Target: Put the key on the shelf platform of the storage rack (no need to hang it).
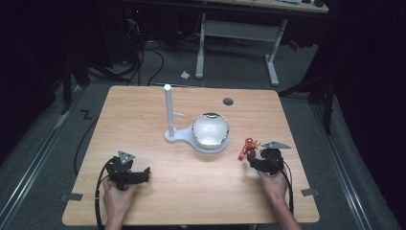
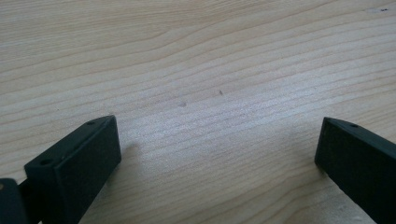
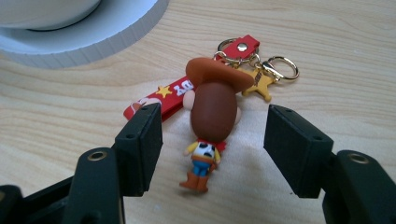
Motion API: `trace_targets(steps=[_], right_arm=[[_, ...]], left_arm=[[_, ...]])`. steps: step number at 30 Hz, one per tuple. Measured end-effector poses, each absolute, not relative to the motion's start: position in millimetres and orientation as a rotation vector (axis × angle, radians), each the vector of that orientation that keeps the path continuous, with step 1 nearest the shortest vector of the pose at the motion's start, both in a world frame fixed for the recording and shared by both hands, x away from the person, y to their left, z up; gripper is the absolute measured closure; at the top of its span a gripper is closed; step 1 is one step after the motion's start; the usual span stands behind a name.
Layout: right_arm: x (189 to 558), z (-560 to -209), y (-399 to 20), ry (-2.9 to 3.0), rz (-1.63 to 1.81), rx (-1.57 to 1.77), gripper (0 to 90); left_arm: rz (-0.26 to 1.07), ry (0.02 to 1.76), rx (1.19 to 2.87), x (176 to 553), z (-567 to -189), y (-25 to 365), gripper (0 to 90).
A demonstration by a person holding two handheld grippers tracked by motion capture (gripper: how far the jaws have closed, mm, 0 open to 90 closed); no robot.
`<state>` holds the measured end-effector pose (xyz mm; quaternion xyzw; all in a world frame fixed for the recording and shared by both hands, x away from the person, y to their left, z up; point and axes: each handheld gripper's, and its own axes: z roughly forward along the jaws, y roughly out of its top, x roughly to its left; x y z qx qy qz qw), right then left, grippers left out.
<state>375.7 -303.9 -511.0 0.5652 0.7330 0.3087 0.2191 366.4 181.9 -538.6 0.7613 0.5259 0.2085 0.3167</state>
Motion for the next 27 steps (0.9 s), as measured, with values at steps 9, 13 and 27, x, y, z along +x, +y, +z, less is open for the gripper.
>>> trace_targets(steps=[9,13,27], right_arm=[[394.1,-515.4,-298.5,2.037,0.843,1.595,35.1],[399.9,-516.9,-295.7,2.041,0.835,1.613,31.8],[409.7,-522.5,-285.9,2.064,0.761,1.564,35.5]], left_arm=[[0.549,1.384,2.005,366.3,-538.5,181.8,0.6],[0.549,1.384,2.004,366.4,-538.6,181.8,0.6],[0.549,1.384,2.004,366.3,-538.6,181.8,0.6]])
